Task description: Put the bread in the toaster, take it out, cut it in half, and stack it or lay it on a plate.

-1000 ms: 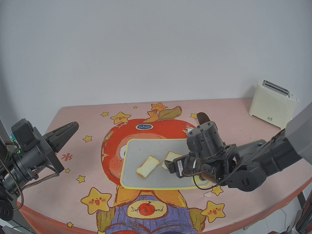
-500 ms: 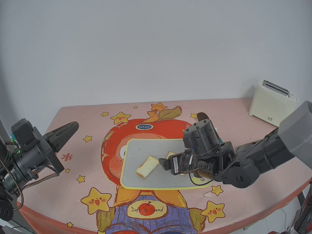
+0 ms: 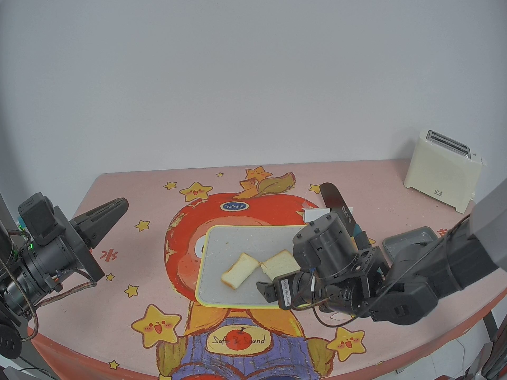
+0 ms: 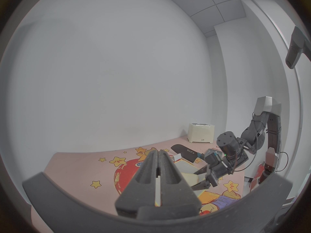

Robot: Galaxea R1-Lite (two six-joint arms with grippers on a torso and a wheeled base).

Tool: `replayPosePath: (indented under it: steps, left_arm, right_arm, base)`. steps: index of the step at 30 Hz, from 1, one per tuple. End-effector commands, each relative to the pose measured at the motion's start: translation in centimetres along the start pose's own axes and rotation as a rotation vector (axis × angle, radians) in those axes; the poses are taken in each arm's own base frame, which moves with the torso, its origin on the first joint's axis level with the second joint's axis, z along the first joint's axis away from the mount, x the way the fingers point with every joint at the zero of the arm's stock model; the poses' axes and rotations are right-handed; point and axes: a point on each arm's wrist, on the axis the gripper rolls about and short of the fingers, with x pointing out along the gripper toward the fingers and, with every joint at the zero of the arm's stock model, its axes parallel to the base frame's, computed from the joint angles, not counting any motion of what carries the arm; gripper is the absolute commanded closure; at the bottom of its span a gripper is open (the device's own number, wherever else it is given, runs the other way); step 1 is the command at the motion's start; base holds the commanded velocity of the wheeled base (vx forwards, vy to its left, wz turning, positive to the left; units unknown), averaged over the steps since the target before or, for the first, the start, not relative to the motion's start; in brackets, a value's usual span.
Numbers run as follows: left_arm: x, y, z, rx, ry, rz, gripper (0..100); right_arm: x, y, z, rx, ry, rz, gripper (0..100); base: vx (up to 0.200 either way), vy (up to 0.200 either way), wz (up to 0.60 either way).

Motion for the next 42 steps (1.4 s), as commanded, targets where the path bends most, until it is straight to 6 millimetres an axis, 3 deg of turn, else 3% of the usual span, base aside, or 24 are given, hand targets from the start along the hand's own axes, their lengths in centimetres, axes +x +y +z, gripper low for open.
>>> replayPosePath:
  steps: [1,8,11,17,24,42]
  left_arm:
    - [0.0,-0.1,0.0,-0.001,0.000,-0.003,100]
    - [0.0,-0.1,0.0,-0.001,0.000,-0.003,100]
    - [0.0,-0.1,-0.1,-0.002,0.003,-0.004,100]
    - [-0.1,-0.1,-0.2,-0.001,0.008,-0.004,100]
    - [0.0,-0.1,-0.3,-0.004,0.011,-0.003,100]
    - [-0.1,-0.1,-0.2,-0.001,0.008,-0.002,100]
  right_arm:
    - [-1.9,1.3,0.4,-0.004,-0.037,0.050,0]
    - [-3.3,0.2,1.6,0.020,-0.084,0.038,0]
    - [-3.7,-1.3,2.2,-0.009,-0.108,-0.006,0]
    - [-2.0,-2.5,1.7,-0.023,-0.074,-0.131,0]
    - [-0.7,-2.5,1.3,-0.031,-0.055,-0.159,0]
    - [-0.7,-2.5,1.3,-0.033,-0.060,-0.187,0]
  base:
    - [0.000,0.000,0.00]
    - [0.000,0.000,0.00]
    - [0.000,0.000,0.00]
    - [0.000,0.000,0.00]
    - [0.000,0.000,0.00]
    - [0.000,0.000,0.00]
